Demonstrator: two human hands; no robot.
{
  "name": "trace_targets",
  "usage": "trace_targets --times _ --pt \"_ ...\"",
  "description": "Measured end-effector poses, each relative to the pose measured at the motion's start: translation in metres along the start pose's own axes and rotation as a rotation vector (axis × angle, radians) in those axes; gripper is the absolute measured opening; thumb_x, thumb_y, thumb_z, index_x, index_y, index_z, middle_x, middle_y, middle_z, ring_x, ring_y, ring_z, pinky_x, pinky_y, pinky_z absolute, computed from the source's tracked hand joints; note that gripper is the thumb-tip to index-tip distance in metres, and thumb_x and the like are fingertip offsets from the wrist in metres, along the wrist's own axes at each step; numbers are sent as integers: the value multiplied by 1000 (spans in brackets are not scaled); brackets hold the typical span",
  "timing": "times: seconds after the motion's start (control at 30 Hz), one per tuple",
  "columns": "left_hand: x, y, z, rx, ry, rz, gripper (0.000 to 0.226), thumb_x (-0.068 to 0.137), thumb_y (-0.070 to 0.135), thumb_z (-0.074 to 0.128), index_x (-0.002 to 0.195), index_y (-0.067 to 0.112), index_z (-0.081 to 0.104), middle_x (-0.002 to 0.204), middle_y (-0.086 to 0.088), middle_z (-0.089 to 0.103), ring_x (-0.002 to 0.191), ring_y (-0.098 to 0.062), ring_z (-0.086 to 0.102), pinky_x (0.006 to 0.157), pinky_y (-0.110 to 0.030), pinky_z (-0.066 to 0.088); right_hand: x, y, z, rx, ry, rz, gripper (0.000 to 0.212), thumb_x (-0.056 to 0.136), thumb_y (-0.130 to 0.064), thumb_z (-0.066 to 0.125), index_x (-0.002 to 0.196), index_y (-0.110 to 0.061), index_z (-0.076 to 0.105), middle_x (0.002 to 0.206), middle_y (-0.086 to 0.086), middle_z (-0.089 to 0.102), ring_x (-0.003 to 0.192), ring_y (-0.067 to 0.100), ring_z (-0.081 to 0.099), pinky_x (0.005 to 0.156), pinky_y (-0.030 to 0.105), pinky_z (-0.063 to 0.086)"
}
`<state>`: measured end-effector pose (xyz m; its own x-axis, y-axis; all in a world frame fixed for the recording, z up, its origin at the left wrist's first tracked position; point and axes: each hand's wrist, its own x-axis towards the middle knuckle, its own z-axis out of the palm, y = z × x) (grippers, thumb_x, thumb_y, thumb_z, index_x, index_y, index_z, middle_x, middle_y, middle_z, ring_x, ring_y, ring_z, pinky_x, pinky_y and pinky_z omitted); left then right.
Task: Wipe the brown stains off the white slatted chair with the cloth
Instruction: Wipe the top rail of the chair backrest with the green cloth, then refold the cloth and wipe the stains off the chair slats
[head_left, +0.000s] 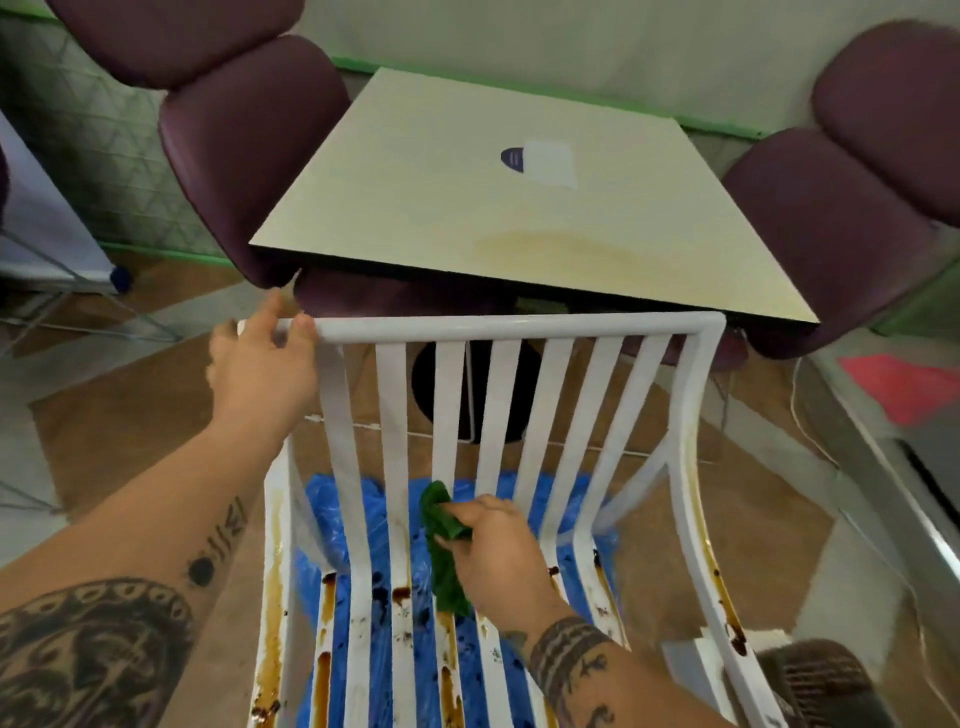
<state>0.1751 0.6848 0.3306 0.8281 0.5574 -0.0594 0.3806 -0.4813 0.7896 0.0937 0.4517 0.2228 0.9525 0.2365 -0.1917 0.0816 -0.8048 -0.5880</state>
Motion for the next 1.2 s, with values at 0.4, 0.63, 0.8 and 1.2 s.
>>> trace_targets --times 0.4,0.63,0.8,1.2 --pt "-155 44 78 -461 -600 37 18 95 38 63 110 32 72 103 8 76 103 -16 71 91 -36 56 -40 -3 -107 1134 159 278 13 93 -25 70 101 -17 77 89 5 78 79 20 72 65 26 55" --pt "-202 88 128 -542 -803 -104 52 81 54 75 122 24 65 111 1 77 103 -17 74 96 -42 56 -64 53 -167 1300 8 333 30 100 -35 55 115 -17 73 108 7 77 102 22 73 90 38 58" --pt "-216 129 156 -486 -761 -141 39 85 42 73 117 22 65 106 -1 78 97 -19 75 93 -43 58 -67 84 -217 1321 18 343 30 101 -38 54 113 -18 74 107 4 77 100 18 74 86 35 58" --pt "-215 167 189 -825 -626 -468 25 103 26 56 121 12 64 111 -20 75 102 -42 71 79 -49 58 -42 153 -294 1410 21 420 53 100 -52 48 126 -8 62 114 14 74 104 32 72 98 58 52"
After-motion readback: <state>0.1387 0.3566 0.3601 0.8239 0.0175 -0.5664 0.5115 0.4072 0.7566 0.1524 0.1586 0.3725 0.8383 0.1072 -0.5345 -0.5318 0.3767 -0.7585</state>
